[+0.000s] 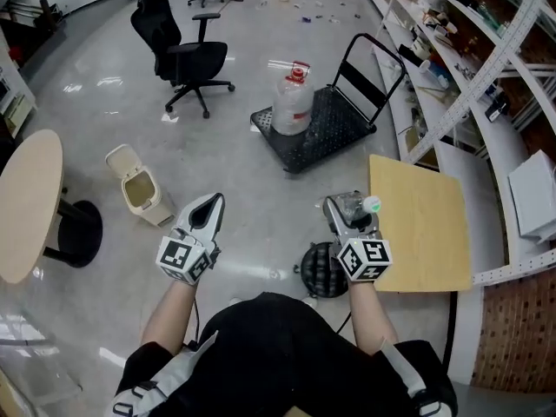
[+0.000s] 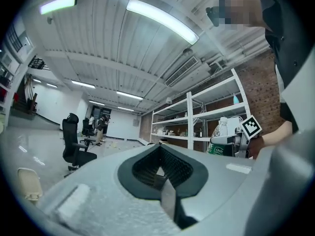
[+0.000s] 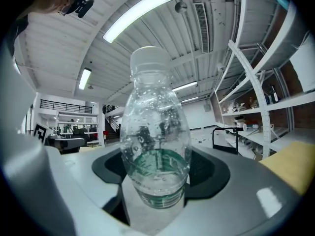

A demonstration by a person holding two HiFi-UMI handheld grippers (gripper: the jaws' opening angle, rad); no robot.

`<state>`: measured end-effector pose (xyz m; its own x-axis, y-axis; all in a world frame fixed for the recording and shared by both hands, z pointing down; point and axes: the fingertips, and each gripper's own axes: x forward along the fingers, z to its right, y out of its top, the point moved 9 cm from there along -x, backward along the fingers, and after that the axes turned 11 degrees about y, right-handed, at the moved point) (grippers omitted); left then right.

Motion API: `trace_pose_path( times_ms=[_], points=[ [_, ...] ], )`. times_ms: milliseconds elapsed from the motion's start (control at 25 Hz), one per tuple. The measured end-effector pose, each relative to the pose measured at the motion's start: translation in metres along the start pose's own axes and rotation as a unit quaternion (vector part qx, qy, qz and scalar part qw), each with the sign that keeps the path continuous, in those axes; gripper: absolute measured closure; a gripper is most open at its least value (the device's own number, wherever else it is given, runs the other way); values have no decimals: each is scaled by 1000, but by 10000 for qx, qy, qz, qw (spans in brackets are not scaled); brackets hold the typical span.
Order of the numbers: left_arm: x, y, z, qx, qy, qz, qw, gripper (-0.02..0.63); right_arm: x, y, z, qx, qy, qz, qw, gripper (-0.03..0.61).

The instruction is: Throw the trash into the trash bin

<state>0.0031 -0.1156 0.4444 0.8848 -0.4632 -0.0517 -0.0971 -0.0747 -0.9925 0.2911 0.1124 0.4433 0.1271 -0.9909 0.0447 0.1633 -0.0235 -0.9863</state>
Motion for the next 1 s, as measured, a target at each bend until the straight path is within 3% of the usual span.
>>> trace_pose_path(
  times_ms=[200, 480, 720, 1000],
  points=[
    [-51, 7, -54, 61, 386, 27, 9992, 612, 48, -16, -57, -50, 538, -217, 9983, 245],
    [-145, 9, -118, 16, 1372, 47, 9905, 612, 108, -26, -147, -169, 1452, -337, 9887, 245],
    [-203, 3, -145, -139, 2232, 47, 9747, 612, 143, -39, -203, -136, 2441, -570, 9680, 245],
    [-244, -6, -157, -272, 2913, -34, 9562, 612, 192, -59, -240, -46, 3096, -792, 9475, 245]
  ],
)
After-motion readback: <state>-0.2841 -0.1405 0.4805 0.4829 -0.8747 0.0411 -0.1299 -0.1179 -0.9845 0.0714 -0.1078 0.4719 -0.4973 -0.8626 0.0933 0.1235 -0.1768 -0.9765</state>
